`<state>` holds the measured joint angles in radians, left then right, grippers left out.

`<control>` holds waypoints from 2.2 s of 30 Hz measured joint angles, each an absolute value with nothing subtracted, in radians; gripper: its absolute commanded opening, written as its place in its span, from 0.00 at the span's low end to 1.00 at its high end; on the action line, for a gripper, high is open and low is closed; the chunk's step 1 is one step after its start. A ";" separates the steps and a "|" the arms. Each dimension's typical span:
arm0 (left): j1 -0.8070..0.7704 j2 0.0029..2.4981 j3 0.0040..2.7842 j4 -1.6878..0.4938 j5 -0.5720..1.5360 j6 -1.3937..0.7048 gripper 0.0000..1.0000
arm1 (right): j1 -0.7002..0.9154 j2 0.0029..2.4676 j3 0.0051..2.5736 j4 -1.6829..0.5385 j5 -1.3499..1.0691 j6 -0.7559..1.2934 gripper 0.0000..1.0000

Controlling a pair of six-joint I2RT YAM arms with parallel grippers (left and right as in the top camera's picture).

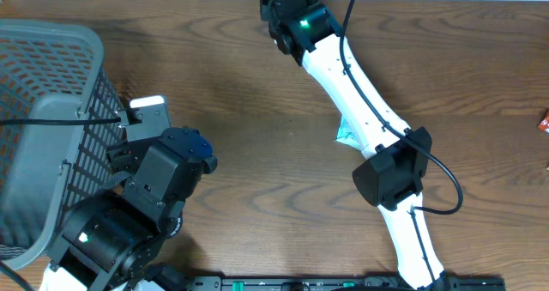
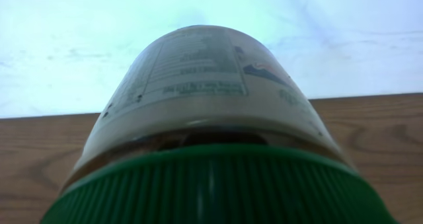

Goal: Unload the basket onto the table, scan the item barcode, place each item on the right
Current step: 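Hold the jar's label in front of the white scanner, then carry the jar to the right table edge and release it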

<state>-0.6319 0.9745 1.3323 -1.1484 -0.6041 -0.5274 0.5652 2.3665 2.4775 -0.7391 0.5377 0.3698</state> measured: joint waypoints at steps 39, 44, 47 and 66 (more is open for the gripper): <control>-0.632 0.974 1.332 -1.148 -0.604 -0.527 0.81 | 0.466 2.607 2.263 -0.144 0.443 0.355 0.43; -0.632 0.974 1.332 -1.148 -0.604 -0.527 0.82 | 0.466 2.634 2.262 -0.138 0.440 0.355 0.45; -0.632 0.974 1.332 -1.148 -0.604 -0.527 0.81 | 0.467 2.636 2.262 -0.130 0.440 0.355 0.46; -0.632 0.974 1.332 -1.148 -0.604 -0.527 0.81 | 0.417 2.156 2.270 -1.198 0.146 0.378 0.56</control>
<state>-0.6319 0.9745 1.3323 -1.1484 -0.6044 -0.5274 0.4168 2.1559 2.2700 -1.1976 0.1463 0.3779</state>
